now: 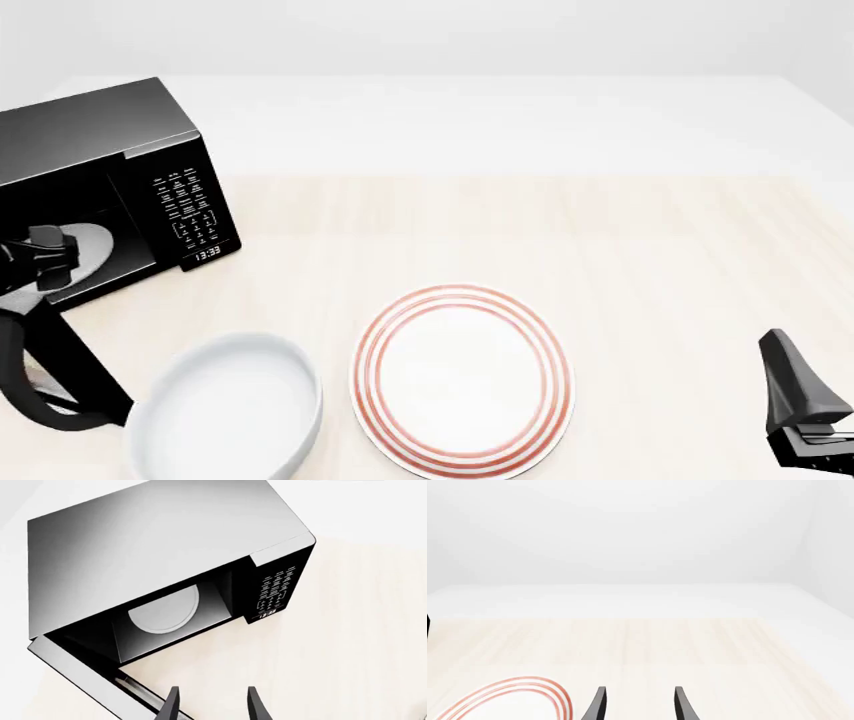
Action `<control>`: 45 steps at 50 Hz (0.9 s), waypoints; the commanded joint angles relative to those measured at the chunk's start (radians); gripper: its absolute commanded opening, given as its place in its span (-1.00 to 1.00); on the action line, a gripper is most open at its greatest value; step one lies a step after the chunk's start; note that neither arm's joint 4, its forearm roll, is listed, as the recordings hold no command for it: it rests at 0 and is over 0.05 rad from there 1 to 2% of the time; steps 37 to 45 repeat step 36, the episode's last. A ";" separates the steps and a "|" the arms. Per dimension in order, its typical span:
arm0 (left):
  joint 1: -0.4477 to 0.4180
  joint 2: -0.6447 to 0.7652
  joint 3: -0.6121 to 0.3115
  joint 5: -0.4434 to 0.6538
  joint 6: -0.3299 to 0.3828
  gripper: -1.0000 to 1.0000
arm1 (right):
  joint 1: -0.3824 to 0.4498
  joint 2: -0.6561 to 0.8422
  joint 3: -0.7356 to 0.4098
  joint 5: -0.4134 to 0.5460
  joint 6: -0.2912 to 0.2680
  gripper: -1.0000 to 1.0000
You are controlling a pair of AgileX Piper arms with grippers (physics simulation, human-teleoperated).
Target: Open the microwave.
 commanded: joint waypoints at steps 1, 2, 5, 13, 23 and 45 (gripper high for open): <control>-0.005 -0.033 0.024 0.023 0.025 1.00 | 0.000 0.000 0.000 0.000 0.000 1.00; -0.003 -0.034 0.025 0.023 0.024 1.00 | 0.000 0.000 0.000 0.000 0.000 1.00; -0.003 -0.033 0.027 0.022 0.022 1.00 | 0.000 0.000 0.000 0.000 0.000 1.00; 0.002 -0.041 0.039 0.017 0.016 1.00 | 0.000 0.000 0.000 0.000 0.000 1.00; -0.002 -0.031 0.044 -0.001 0.012 1.00 | 0.000 0.000 0.000 0.000 0.000 1.00; 0.008 -0.077 0.031 0.001 0.021 1.00 | 0.000 0.000 0.000 0.000 0.000 1.00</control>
